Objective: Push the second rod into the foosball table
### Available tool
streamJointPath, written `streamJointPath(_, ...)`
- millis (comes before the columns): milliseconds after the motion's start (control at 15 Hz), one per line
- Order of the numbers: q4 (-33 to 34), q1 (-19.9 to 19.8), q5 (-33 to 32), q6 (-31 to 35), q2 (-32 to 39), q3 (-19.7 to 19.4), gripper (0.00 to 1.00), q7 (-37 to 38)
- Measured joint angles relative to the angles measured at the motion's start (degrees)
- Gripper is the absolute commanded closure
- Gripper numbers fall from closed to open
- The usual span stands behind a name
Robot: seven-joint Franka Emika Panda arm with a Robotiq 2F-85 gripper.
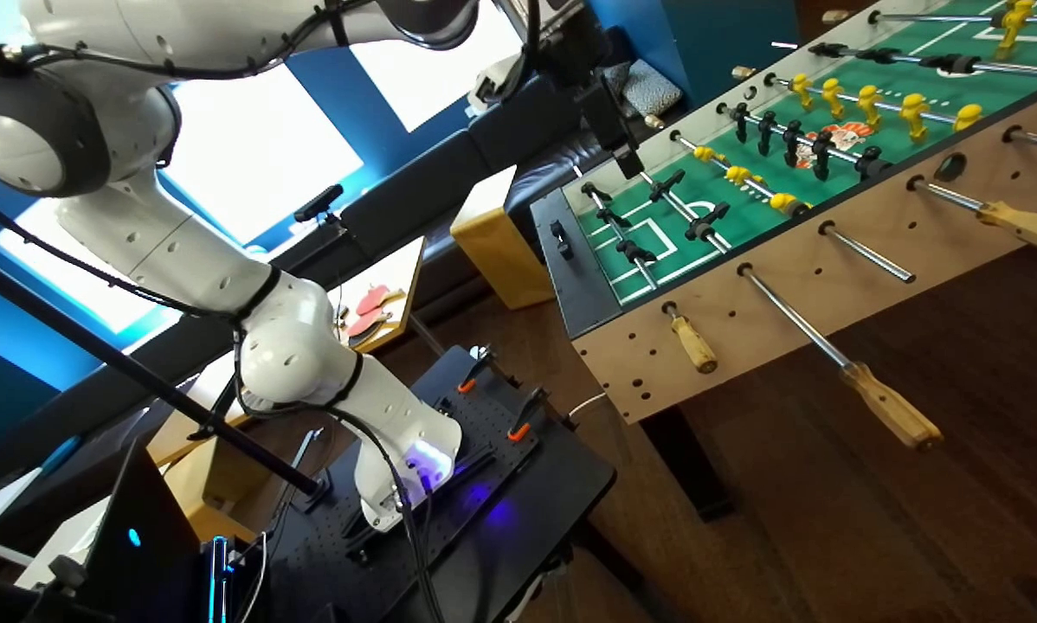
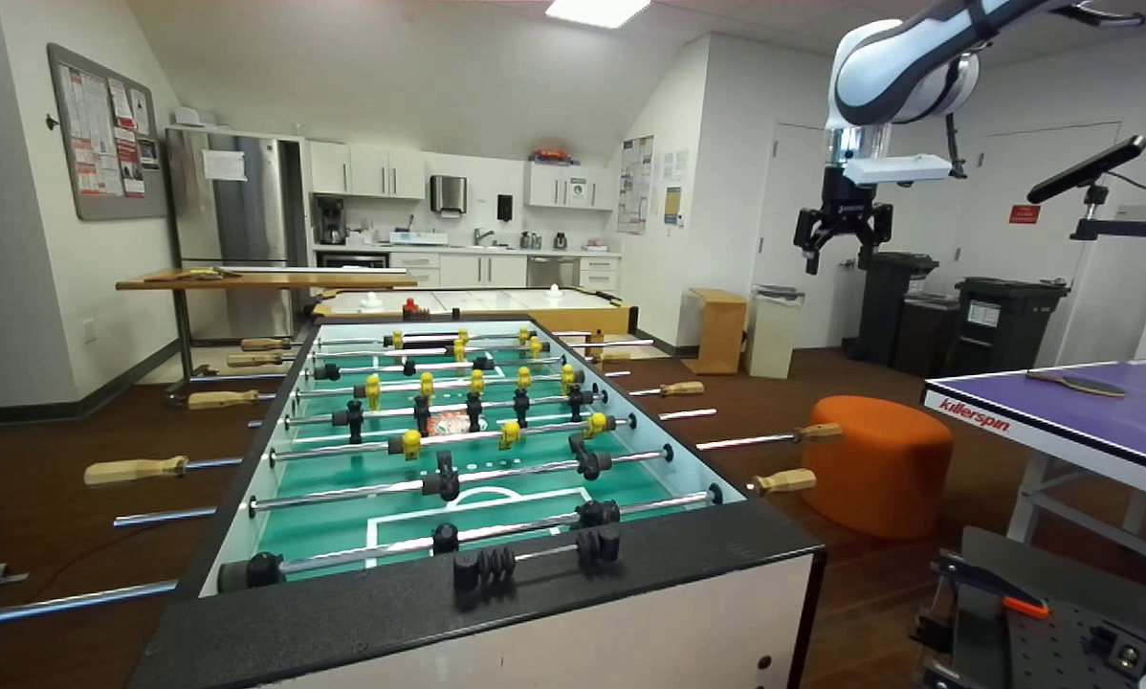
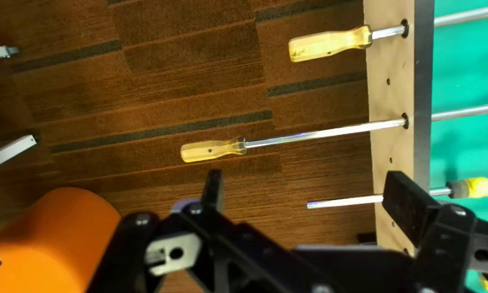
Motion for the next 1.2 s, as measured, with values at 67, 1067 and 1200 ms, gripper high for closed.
streamJointPath(67,0.1,0.0,-0.5,0.7,1.3,0.0,0.0,1.6)
streamJointPath(1067,6.3,-5.0,15.9,3.0,13.7,-5.9,0.0,5.7)
streamJointPath(1200,8.2,-6.9,20.2,5.4,18.8,-7.0,0.0,6.8)
